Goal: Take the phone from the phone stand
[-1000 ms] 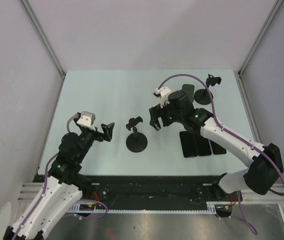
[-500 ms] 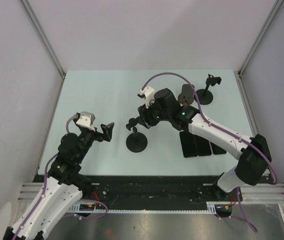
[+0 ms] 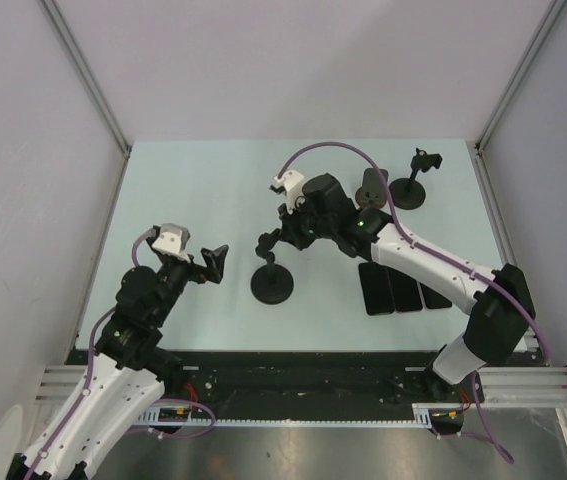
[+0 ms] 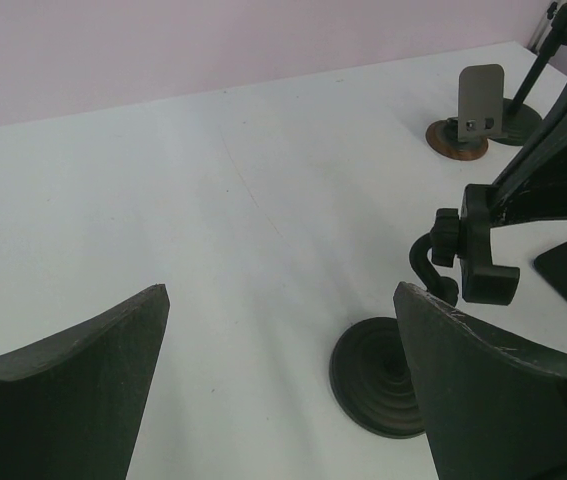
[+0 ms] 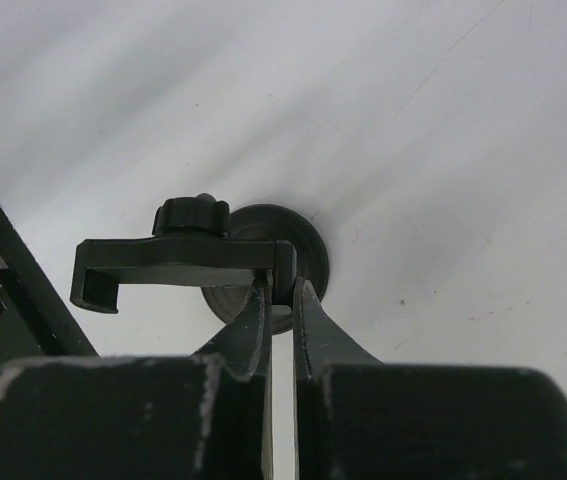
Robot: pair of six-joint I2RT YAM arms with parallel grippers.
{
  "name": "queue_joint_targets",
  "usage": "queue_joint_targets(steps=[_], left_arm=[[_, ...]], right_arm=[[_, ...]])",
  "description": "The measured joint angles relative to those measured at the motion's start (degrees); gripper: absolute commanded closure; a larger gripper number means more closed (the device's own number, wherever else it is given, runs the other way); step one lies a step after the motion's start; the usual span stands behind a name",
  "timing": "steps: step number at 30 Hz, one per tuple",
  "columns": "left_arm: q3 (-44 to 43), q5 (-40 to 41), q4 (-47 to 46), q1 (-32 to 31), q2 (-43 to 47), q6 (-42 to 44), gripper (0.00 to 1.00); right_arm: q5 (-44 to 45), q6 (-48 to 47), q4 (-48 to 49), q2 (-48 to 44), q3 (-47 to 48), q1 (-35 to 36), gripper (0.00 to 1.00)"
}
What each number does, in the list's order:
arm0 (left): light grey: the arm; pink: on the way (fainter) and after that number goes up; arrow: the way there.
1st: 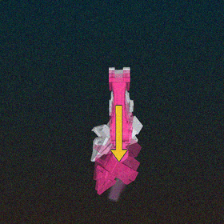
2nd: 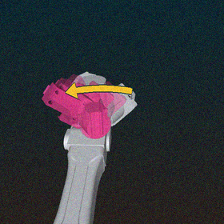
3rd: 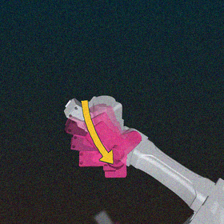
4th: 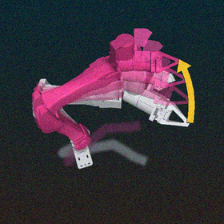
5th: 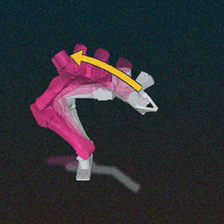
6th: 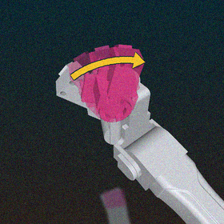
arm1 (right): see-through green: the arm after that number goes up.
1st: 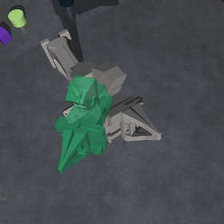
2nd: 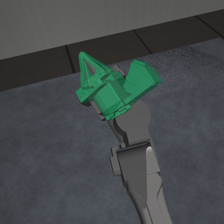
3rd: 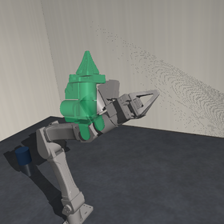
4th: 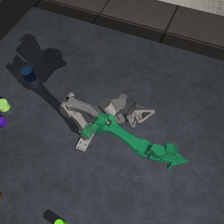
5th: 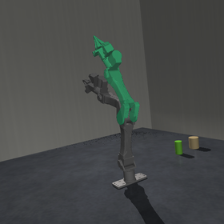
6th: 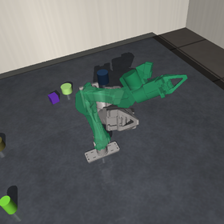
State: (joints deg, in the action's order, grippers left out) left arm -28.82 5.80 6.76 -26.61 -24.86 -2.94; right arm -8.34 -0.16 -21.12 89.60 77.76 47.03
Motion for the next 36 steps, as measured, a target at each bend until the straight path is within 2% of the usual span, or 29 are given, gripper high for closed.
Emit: queue_joint_targets(steps=[9,20,28,36], left_arm=[[0.0,0.0,0.0,-0.1,0.0,0.0,0.0],[0.0,0.1,0.0,-0.2,-0.2,0.0,0.0],[0.0,0.1,0.0,-0.2,-0.2,0.2,0.0],[0.0,0.3,0.0,-0.2,-0.2,0.4,0.0]], right_arm=[[8.5,2.4,1.0,0.1,0.4,-2.4,1.0],[23.8,7.6,10.1,7.3,3.2,-18.8,1.0],[29.4,7.4,11.4,16.6,13.0,-21.7,1.0],[30.5,7.2,11.6,18.8,15.4,-23.1,1.0]])
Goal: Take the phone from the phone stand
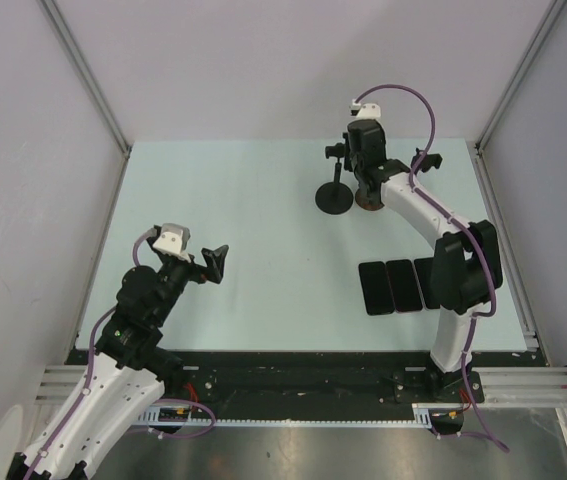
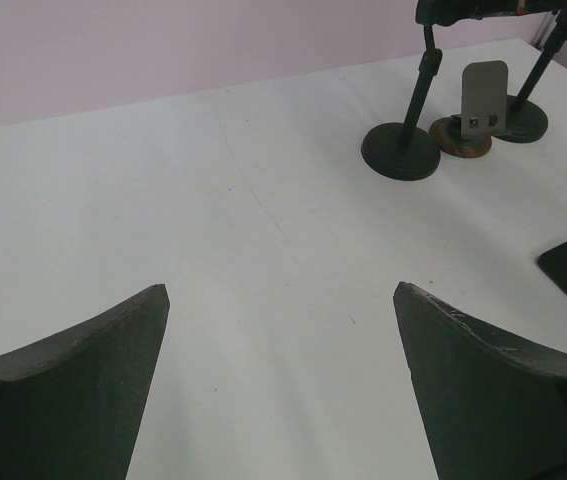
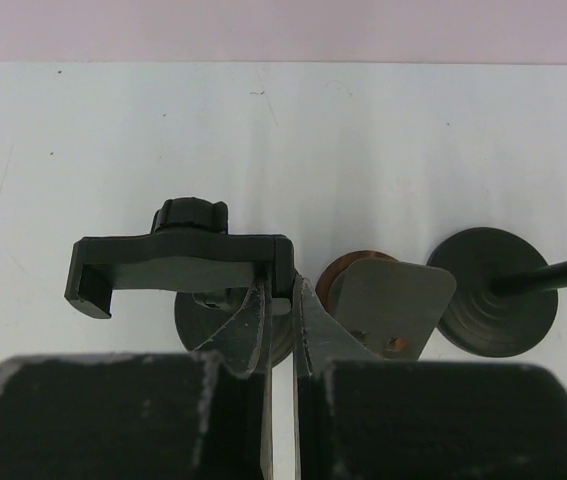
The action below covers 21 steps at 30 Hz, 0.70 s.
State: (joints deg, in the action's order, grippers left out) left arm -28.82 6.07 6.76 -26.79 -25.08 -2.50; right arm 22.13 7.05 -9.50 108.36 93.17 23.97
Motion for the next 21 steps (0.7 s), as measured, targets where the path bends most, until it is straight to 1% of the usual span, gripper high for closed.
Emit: queue_joint_targets(steps=[6,8,9,11,12,14,15,17,18,20,21], left_arm=[[0.0,0.3,0.0,0.0,0.0,0.0,0.0],[0.0,0.3,0.0,0.0,0.0,0.0,0.0],[0.0,0.3,0.0,0.0,0.0,0.0,0.0],[0.0,0.3,0.0,0.0,0.0,0.0,0.0],[0.0,0.3,0.0,0.0,0.0,0.0,0.0],[0.0,0.3,0.0,0.0,0.0,0.0,0.0],[0.0,0.3,0.0,0.0,0.0,0.0,0.0],[0.0,0.3,0.0,0.0,0.0,0.0,0.0],[0.0,0.4,0.0,0.0,0.0,0.0,0.0],[0.0,0.6,0.0,0.0,0.2,-0.2,0.0],[0.0,0.7,0.1,0.0,0.3,-0.5,0.0]], right_arm=[[-0.1,0.0,0.0,0.0,0.0,-1.1,1.0],[-0.3,0.0,0.0,0.0,0.0,-1.2,0.86],[-0.5,-0.1,0.0,0.0,0.0,-1.3,0.73],[-0.9,0.1,0.2,0.0,0.0,-1.3,0.64],[-1.0,-0.2,0.3,0.0,0.0,-1.3,0.55],[-1.4,-0.3,0.4,0.0,0.0,-1.4,0.47],[-1.6,-0.4,0.4,0.0,0.0,-1.5,0.4],[-2.0,-0.5,0.4,0.0,0.0,-1.5,0.34],[-2.3,-0.5,0.3,-0.2,0.0,-1.5,0.27],[-2.9,-0.4,-0.2,-0.9,0.0,-1.5,0.2],[-3.3,-0.5,-0.5,-1.8,0.0,-1.5,0.14]])
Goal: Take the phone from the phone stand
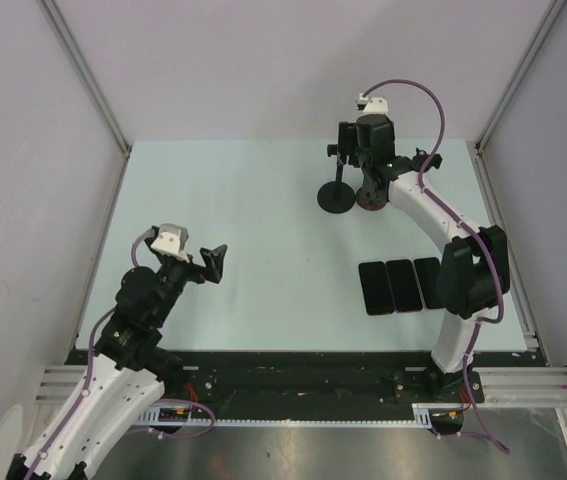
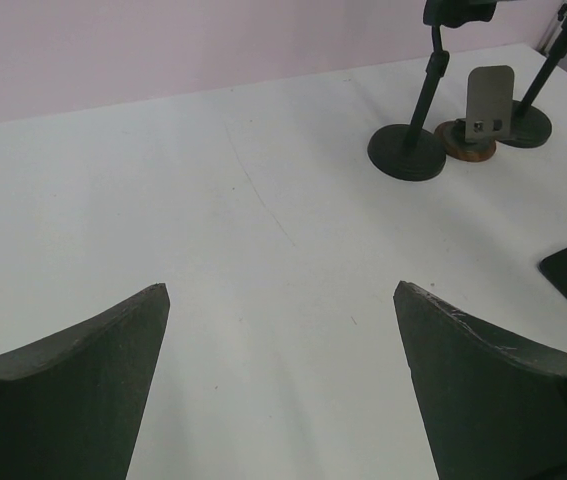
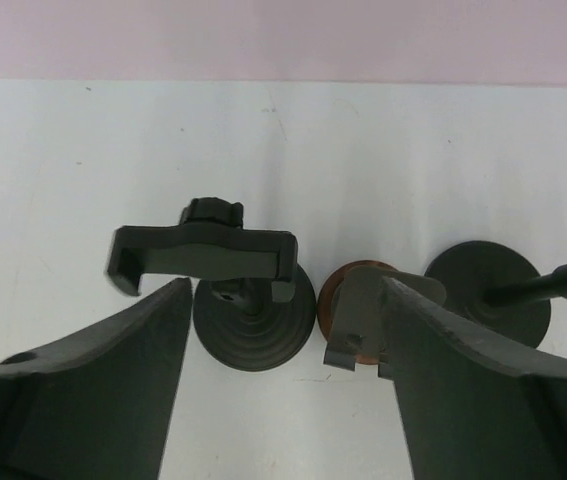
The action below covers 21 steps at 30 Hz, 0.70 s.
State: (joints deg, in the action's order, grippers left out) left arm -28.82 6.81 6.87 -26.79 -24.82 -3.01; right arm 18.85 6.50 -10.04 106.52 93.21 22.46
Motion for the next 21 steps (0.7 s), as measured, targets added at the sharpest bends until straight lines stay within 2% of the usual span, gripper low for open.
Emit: queue_joint_targets(steps=[3,6,16,21], left_arm=[[0.0,0.2,0.7,0.0,0.6,-0.7,0.0],[-1.4,0.7,3.2,0.0,1.1,-1.5,0.0],[-15.6,11.5,9.6,0.0,6.4,-2.0,0.0],[-18.7,16.2,10.3,-0.1,10.2,-1.2,0.0]], right_arm=[[-0.5,-0.1,-0.5,-3.6,-0.5,0.0,0.06],[-0.6,-0.1,-0.6,-11.8,-3.5,-0.1,0.0],[3.9,0.8,-4.5,-45.1,-16.6,-5.3,0.0],[6.7,0.7,-9.5,-59.6,-22.7,-7.2,0.0]])
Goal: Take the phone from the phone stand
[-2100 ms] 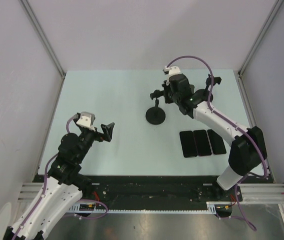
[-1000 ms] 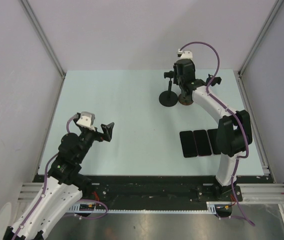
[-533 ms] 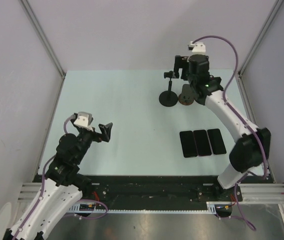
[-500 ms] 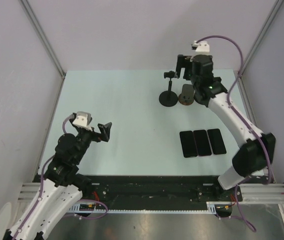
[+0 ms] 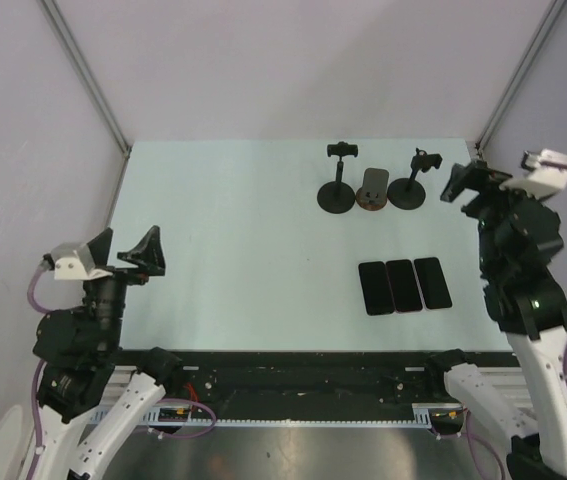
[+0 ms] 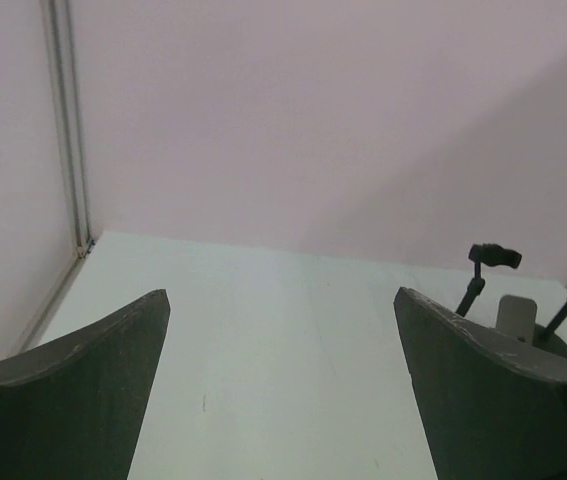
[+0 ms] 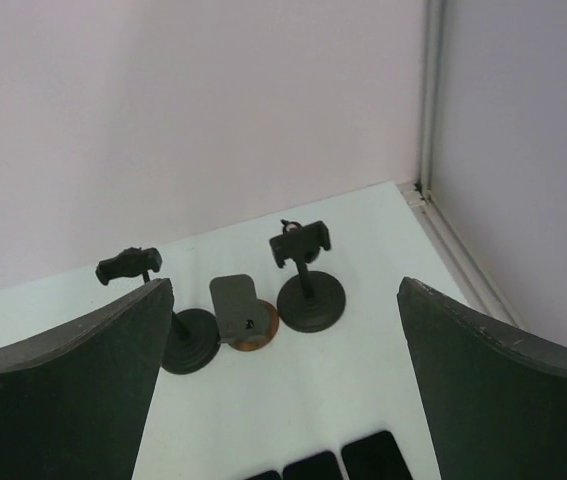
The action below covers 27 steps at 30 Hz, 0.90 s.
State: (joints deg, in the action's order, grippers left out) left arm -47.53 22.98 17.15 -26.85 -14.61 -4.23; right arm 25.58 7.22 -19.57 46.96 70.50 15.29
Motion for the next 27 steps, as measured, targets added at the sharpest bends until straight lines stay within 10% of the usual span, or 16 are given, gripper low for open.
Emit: queue_joint_targets(steps=[11,27], left_arm=[[-0.2,7.6,0.6,0.0,7.3,-0.5,0.0],[-0.2,10.3,0.8,0.0,12.1,-0.2,0.0]], right_arm=[[8.5,-1.1,-6.4,-24.8,-8.9,-0.8,0.0],[9.9,5.7,-10.3,-27.7,-11.5,-0.7,0.0]])
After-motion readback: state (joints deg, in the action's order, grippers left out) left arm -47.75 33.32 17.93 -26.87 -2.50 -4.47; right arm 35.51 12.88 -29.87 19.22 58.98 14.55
